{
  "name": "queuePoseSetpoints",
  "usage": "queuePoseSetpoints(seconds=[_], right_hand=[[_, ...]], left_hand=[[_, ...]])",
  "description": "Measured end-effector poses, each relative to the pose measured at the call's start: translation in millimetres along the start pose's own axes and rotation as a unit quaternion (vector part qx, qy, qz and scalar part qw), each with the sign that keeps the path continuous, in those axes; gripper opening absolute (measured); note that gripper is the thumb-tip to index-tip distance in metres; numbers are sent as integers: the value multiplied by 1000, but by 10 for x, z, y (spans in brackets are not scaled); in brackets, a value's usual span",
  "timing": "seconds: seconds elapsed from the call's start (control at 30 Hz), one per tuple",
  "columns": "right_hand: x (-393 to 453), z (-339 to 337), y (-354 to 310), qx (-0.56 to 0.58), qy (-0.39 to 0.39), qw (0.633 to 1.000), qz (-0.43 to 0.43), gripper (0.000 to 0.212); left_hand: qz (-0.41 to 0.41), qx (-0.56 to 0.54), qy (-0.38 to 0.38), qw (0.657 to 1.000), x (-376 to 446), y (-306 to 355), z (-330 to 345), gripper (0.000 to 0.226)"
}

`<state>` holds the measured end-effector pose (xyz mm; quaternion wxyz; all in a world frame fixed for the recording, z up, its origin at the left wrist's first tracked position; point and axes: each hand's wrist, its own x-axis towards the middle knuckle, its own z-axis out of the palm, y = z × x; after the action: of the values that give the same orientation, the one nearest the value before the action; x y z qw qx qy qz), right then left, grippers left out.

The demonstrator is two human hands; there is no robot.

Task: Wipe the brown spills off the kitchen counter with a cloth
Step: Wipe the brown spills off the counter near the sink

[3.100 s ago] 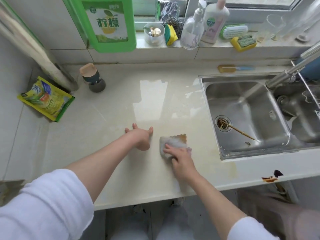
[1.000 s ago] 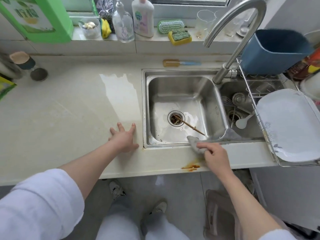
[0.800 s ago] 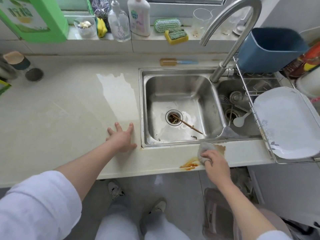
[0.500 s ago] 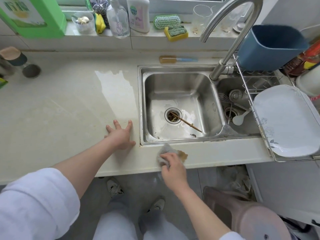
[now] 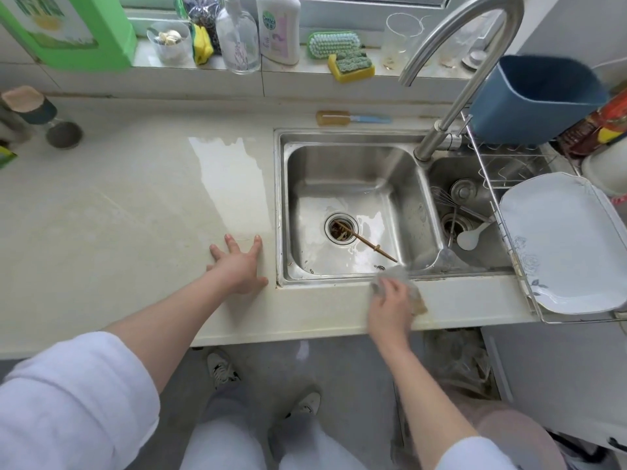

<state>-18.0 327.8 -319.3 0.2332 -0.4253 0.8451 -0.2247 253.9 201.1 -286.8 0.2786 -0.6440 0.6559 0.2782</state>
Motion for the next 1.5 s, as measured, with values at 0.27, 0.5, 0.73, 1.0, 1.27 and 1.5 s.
queuePoseSetpoints(seconds=[0.27,0.5,0.73,1.0,1.27,1.5], right_hand=[[-467,418,-457,-5,-341,895,-288,29],[66,-141,52,17,-34,997,-63,32],[-727,526,-571,10,-283,924,-256,42],[181,-629,424,-43,-129,987,-85,30],[-390,181,-206,32,-148,982,-110,43],[169,-722,509,-9,-75,992,-97,33]], left_hand=[[-1,4,9,1000,-4,-25,5,98],[-1,-4,7,1000,27,-17,36,96],[-5,-6,5,1000,-2,-14,11,96],[-3,-7,2,1000,15,-20,17,95],[-9,1,-16,1000,-18,22,-40,98],[-14,3,-19,1000,0,28,-40,101]])
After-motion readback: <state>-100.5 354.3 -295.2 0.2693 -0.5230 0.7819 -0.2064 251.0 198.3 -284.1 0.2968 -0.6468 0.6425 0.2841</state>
